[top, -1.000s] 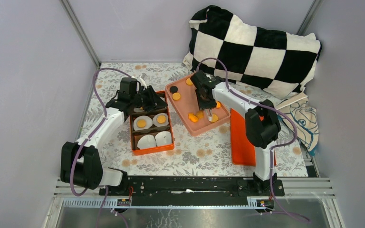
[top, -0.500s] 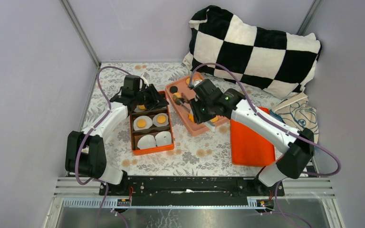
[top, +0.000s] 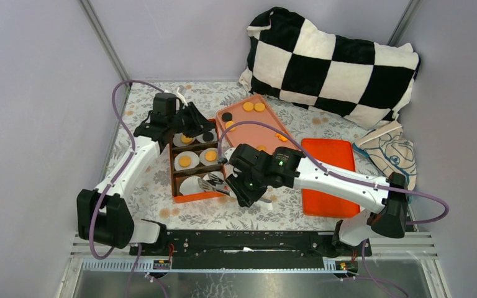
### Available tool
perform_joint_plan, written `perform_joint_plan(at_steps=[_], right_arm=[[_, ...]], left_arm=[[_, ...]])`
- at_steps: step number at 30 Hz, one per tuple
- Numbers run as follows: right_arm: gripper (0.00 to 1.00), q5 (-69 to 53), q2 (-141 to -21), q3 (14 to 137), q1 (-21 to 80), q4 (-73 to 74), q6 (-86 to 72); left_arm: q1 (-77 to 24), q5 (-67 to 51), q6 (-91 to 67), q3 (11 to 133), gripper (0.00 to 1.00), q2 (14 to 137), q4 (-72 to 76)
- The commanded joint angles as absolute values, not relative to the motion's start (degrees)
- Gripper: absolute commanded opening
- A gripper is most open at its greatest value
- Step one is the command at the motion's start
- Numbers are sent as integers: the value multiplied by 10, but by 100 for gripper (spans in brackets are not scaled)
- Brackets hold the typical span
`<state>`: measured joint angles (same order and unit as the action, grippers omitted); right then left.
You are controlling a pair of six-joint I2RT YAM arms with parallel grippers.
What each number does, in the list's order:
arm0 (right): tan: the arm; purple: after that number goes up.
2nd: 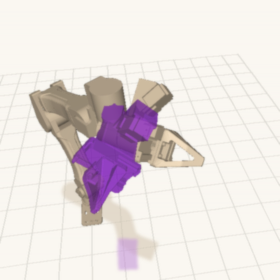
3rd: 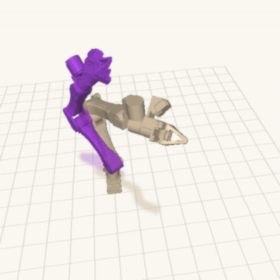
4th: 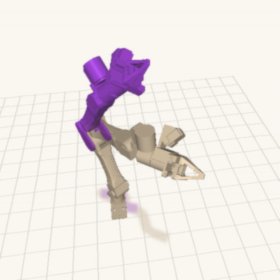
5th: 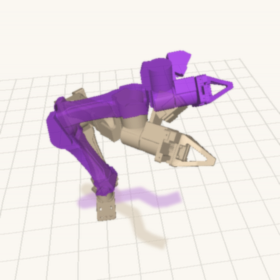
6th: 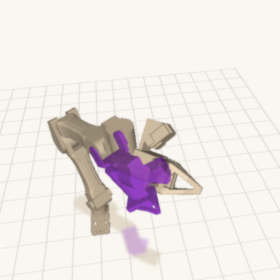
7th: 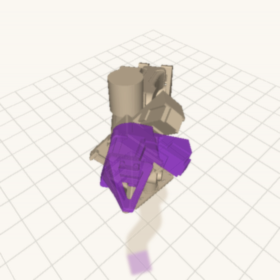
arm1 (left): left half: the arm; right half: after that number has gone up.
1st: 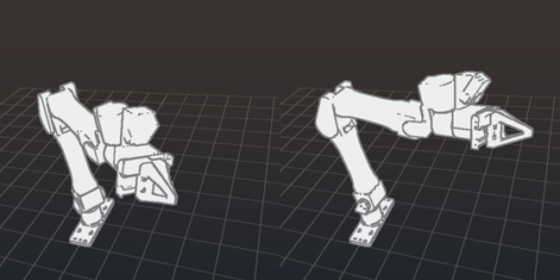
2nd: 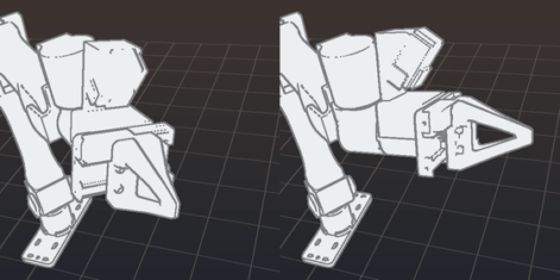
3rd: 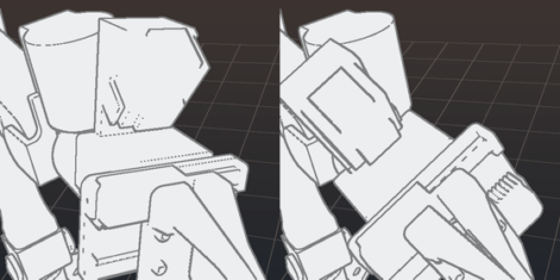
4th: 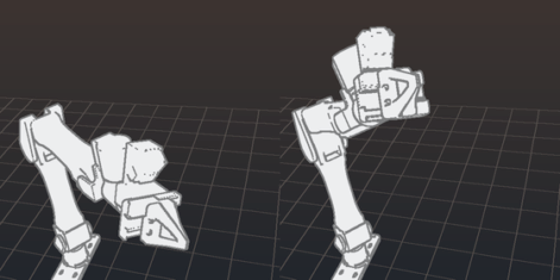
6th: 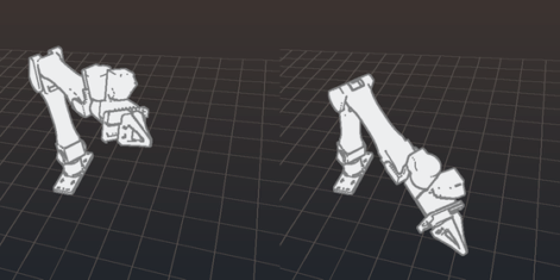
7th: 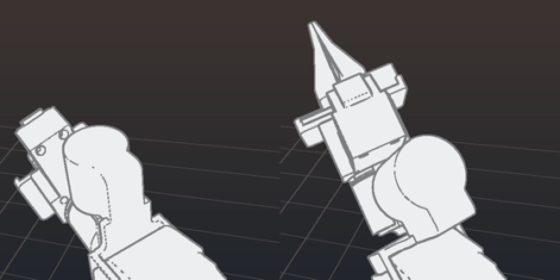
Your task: Pack the cookies
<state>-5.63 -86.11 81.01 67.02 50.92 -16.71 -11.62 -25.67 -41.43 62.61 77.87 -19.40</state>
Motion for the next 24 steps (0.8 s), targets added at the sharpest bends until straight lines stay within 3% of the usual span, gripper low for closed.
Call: perform_joint_plan(at_steps=[1, 12, 20, 24], right_arm=[[5, -24, -844, 802, 670, 497, -176], [7, 8, -884, 798, 670, 468, -156], [47, 8, -893, 775, 670, 453, -163], [54, 22, -891, 770, 670, 444, -165]], left_arm=[[-115, -226, -400, 636, 30, 757, -226], [-108, -210, -389, 651, 31, 725, -252], [-101, -220, -384, 650, 31, 732, -252], [-99, -219, -380, 651, 32, 730, -252]])
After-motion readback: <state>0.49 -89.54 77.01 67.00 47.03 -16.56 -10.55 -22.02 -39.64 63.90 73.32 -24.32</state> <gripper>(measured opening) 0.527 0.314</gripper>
